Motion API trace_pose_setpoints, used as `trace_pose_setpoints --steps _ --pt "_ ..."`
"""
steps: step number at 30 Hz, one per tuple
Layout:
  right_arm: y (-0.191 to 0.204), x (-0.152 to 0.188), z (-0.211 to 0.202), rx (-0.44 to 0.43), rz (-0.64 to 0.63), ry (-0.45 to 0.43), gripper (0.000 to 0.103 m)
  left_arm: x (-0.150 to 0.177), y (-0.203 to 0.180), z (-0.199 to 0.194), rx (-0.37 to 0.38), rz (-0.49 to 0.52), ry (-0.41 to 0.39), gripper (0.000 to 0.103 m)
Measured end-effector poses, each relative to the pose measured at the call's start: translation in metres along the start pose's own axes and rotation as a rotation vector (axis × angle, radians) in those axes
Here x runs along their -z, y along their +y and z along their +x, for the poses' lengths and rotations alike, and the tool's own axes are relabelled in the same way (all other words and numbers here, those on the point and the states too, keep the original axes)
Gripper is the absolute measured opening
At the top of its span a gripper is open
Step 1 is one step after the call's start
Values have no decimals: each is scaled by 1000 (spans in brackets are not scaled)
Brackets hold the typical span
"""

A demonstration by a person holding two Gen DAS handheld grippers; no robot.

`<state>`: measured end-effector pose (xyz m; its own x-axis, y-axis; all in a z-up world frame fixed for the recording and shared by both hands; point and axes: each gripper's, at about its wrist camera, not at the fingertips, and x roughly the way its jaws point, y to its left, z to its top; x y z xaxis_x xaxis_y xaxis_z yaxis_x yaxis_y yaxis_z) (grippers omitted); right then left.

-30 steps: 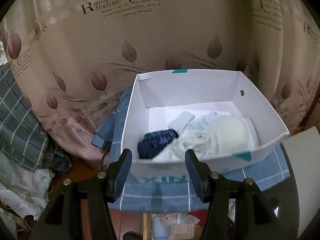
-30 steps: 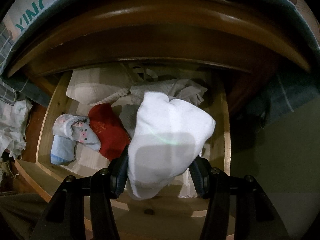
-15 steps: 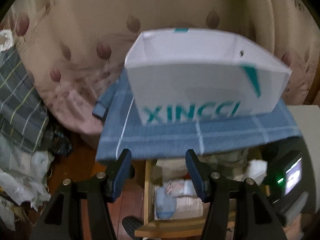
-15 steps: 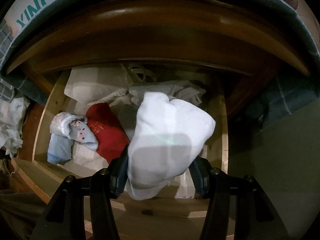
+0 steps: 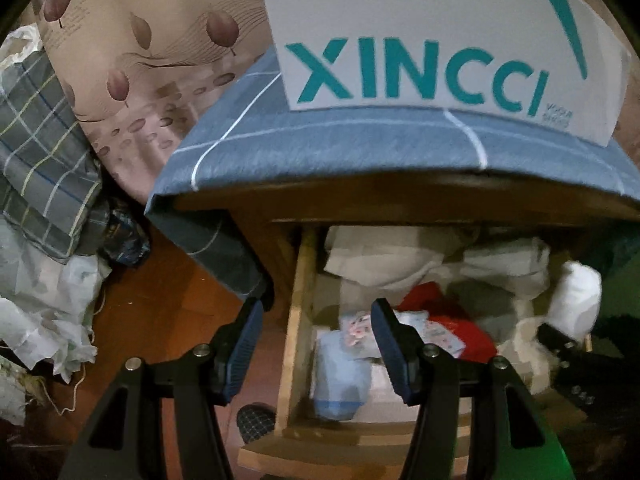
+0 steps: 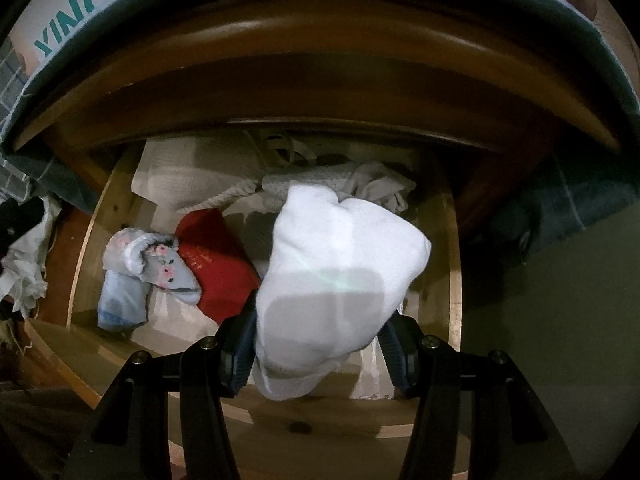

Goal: Take underwear out of drawer
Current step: 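Return the left gripper to the drawer while the right gripper holds the white underwear, then carry the white underwear to the white box with the right gripper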

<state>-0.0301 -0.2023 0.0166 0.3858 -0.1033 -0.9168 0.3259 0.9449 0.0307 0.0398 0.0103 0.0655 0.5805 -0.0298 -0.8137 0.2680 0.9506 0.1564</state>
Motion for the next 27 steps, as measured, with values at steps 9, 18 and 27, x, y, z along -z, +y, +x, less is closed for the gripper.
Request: trace_pose_setpoints --steps 9,18,27 --pt "4 -2 -12 -23 -9 -36 51 4 21 11 47 -96 58 58" --pt "1 2 -16 -26 12 -24 51 3 22 9 46 -109 54 58" --pt "3 -2 -44 -63 13 -51 51 2 28 11 71 -128 66 58"
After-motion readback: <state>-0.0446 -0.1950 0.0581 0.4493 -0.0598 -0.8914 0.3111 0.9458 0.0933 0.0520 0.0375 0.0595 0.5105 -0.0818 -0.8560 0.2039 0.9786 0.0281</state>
